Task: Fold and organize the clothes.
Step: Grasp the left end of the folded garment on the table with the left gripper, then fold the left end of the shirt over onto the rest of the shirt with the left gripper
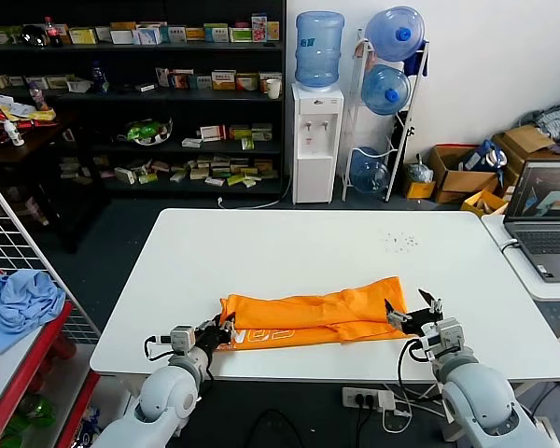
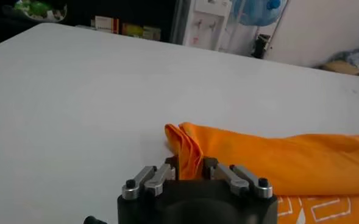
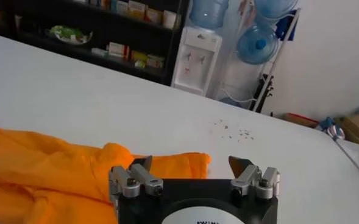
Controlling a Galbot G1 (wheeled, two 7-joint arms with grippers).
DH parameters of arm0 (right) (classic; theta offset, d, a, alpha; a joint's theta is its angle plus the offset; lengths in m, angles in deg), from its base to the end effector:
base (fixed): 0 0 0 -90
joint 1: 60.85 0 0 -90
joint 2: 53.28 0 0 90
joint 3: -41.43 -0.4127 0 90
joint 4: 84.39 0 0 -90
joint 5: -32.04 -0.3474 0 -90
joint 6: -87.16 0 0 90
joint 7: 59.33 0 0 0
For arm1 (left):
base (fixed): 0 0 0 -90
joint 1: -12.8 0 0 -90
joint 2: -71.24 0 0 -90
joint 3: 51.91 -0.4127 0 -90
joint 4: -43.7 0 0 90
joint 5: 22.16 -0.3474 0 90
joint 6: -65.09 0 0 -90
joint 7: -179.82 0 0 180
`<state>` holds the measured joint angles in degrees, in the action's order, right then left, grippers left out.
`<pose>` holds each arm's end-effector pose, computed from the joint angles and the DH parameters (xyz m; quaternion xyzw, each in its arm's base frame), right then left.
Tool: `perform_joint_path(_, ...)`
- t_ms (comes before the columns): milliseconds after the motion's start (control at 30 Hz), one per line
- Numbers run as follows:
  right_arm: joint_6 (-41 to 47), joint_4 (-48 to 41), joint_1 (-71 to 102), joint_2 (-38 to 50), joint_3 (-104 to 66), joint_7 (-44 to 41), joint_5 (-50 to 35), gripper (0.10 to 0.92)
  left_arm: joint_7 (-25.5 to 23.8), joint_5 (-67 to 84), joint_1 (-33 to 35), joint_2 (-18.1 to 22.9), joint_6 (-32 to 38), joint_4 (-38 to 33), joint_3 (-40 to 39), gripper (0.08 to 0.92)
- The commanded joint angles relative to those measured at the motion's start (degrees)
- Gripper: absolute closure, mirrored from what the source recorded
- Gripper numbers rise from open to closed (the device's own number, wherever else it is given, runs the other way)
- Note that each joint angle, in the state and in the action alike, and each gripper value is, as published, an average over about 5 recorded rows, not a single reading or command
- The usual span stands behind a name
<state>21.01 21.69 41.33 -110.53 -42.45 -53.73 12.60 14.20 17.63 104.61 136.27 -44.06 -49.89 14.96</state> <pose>0.2642 -0.1413 -0.3490 0.0501 -0.9700 0.1277 0.2008 0.3057 0.0416 -0.4218 -0.0844 -0.9573 0.0701 0.2674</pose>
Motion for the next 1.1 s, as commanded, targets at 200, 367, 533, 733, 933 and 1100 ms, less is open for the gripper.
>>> perform_joint_path(200,-6.85,0.44,1.57,-1.89,-2.63,-0.69,3.42,0.203,-0.23,0.22,-1.71,-6.90,0.87,0.55,3.29,0.880)
perform_joint_path(367,-7.90,0.44,2.00,-2.59,-2.83,-0.79,3.85,0.203,-0.01,0.52,-3.61,-13.68,0.24,2.53,5.46,0.882)
perform_joint_path(533,-8.60,0.10,2.74,-2.63,-3.04,-1.07,4.10,0.203,-0.13,1.31,-6.15,-21.09,-0.01,5.73,7.80,0.882)
perform_joint_path(733,-9.20,-0.87,2.76,-2.72,-2.88,-0.96,4.20,0.203,1.65,4.64,-6.47,-23.31,-1.50,1.92,7.64,0.882)
perform_joint_path(933,-9.79,-2.27,2.95,-2.85,-2.19,-0.89,6.27,0.203,7.64,13.65,-5.02,-17.43,-4.52,-10.23,4.33,0.882)
perform_joint_path(1100,-10.24,-4.00,2.52,-3.81,-1.44,-0.76,8.67,0.203,11.81,19.53,-6.57,-10.35,-5.01,-13.71,0.20,0.882)
